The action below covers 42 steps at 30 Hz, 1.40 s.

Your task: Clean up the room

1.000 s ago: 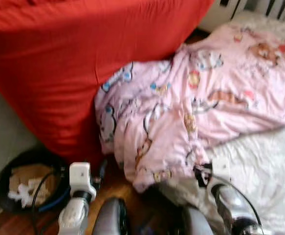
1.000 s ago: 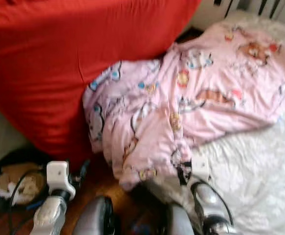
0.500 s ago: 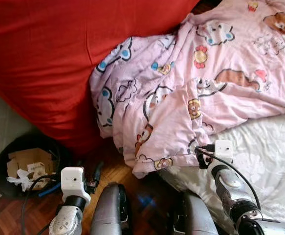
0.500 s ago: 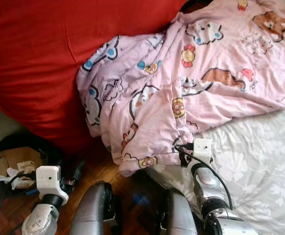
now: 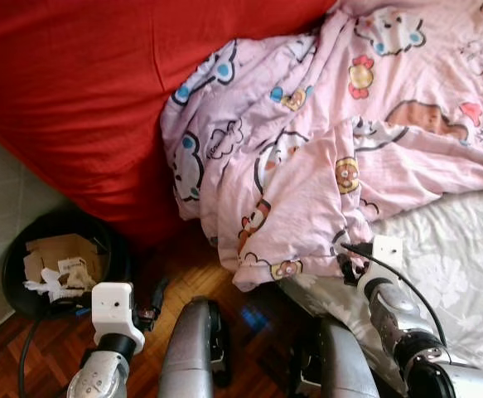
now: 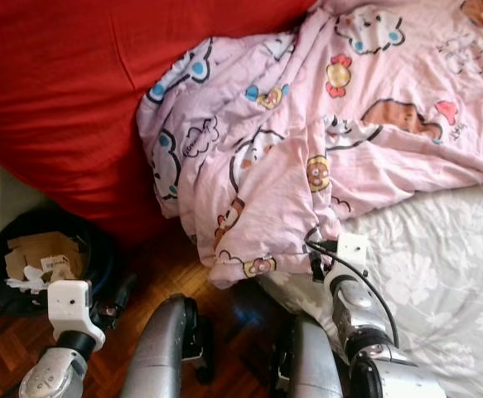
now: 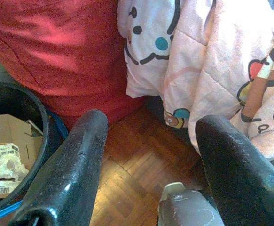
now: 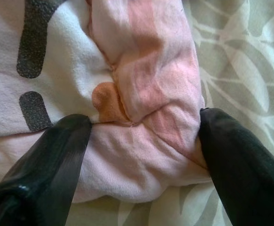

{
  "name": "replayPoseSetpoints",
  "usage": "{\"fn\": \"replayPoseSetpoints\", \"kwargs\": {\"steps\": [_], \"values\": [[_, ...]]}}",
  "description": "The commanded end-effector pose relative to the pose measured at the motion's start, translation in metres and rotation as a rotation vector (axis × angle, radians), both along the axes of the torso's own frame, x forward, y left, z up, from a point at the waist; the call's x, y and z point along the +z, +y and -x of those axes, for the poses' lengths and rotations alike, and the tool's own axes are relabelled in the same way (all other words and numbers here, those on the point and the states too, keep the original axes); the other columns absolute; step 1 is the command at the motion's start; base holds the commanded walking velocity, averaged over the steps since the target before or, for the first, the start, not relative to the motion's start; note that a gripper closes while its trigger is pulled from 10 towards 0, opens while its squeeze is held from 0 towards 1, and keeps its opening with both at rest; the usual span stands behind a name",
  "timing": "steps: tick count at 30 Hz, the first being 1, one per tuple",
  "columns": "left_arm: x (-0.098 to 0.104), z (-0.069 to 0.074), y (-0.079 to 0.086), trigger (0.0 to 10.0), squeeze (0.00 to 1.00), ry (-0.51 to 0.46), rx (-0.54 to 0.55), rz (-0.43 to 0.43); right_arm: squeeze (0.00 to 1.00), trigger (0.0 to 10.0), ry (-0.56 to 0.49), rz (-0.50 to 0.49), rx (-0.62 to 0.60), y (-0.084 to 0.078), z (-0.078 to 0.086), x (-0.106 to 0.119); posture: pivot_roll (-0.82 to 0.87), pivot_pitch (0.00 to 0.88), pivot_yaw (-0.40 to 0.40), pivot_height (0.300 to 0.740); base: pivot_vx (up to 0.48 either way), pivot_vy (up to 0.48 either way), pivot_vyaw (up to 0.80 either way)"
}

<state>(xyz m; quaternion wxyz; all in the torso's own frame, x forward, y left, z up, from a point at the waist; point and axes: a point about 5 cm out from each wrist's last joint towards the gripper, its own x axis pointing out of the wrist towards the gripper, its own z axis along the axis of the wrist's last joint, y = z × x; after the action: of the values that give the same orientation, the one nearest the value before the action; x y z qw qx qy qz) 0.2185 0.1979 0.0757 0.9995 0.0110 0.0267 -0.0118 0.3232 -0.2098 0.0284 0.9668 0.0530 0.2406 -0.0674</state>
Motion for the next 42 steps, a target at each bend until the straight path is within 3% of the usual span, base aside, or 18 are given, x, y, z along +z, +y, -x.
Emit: {"fn": "replayPoseSetpoints", "kwargs": {"steps": [1, 2, 3, 4, 25, 32, 42], "values": [[-0.008, 0.009, 0.003, 10.0, 0.0, 0.054, 0.005, -0.007, 0.0, 10.0, 0.096, -0.034, -0.005, 0.004, 0.019, -0.023, 0.23, 0.433, 0.062, 0.636, 0.0, 0.0, 0.0], [-0.008, 0.01, 0.003, 10.0, 0.0, 0.062, 0.002, -0.008, 0.0, 9.9, 0.098, -0.041, -0.015, 0.003, 0.021, -0.025, 0.23, 0.431, 0.066, 0.636, 0.0, 0.0, 0.0], [-0.009, 0.011, 0.003, 10.0, 0.0, 0.068, 0.0, -0.01, 0.0, 4.6, 0.1, -0.043, -0.019, 0.002, 0.023, -0.026, 0.23, 0.431, 0.067, 0.636, 0.0, 0.0, 0.0], [-0.009, 0.011, 0.003, 10.0, 0.0, 0.069, 0.0, -0.01, 0.0, 0.0, 0.1, -0.046, -0.02, 0.002, 0.023, -0.027, 0.23, 0.43, 0.067, 0.636, 0.0, 0.0, 0.0], [-0.01, 0.008, 0.001, 10.0, 0.0, 0.115, -0.003, -0.006, 0.0, 0.0, 0.098, -0.05, -0.022, -0.001, 0.029, -0.031, 0.22, 0.416, 0.067, 0.636, 0.0, 0.0, 0.0], [-0.012, -0.002, -0.002, 10.0, 0.0, 0.107, -0.006, 0.001, 0.0, 0.0, 0.075, -0.055, 0.013, 0.006, 0.028, -0.031, 0.2, 0.385, 0.059, 0.636, 0.0, 0.0, 0.0], [-0.022, -0.024, -0.004, 10.0, 0.0, 0.11, 0.006, 0.022, 0.0, 0.0, -0.008, -0.075, 0.024, 0.009, 0.019, -0.021, 0.16, 0.273, 0.038, 0.636, 0.0, 0.0, 0.0]]}}
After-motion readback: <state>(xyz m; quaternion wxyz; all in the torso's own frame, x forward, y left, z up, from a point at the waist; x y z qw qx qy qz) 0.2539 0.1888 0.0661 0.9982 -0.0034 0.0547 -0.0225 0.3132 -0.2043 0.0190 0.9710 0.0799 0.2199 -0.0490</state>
